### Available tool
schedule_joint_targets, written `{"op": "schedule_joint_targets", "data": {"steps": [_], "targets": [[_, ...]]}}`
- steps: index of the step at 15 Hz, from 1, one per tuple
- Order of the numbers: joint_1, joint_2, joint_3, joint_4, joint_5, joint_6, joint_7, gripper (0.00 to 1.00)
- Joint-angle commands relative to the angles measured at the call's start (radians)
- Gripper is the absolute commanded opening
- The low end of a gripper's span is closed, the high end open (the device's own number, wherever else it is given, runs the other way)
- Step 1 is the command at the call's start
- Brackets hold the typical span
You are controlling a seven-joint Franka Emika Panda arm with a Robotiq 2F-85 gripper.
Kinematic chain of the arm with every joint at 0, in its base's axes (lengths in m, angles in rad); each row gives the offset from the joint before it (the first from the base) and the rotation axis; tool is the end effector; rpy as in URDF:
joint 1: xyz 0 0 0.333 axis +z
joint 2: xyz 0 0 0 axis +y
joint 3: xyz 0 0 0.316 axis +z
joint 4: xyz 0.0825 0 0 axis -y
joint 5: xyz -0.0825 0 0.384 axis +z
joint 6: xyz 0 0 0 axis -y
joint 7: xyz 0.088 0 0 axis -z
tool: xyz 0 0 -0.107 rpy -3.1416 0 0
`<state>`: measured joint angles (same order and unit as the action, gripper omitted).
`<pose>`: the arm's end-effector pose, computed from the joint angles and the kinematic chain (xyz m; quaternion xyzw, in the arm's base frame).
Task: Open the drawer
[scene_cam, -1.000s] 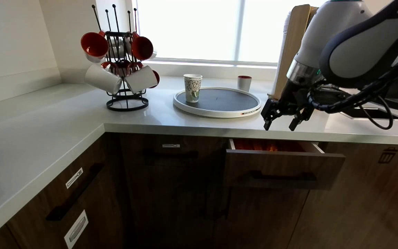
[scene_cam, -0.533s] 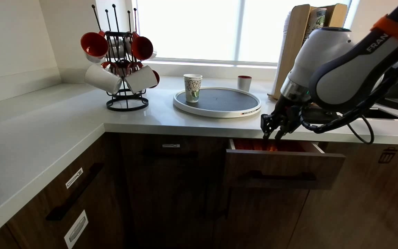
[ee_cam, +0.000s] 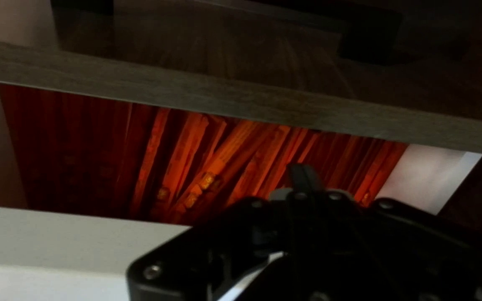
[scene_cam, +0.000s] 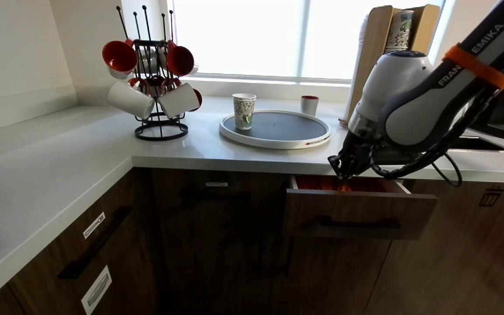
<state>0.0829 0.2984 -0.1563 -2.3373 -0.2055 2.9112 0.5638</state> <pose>0.5423 -0.0281 0.2366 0.9661 -0.2111 0.1465 0.0243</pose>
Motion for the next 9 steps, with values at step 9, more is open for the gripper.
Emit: {"op": "schedule_joint_targets", "data": {"steps": [9], "targets": [[0.088,0.056,-0.048,0.036,0.055,-0.133,-0.015,0.0]]}}
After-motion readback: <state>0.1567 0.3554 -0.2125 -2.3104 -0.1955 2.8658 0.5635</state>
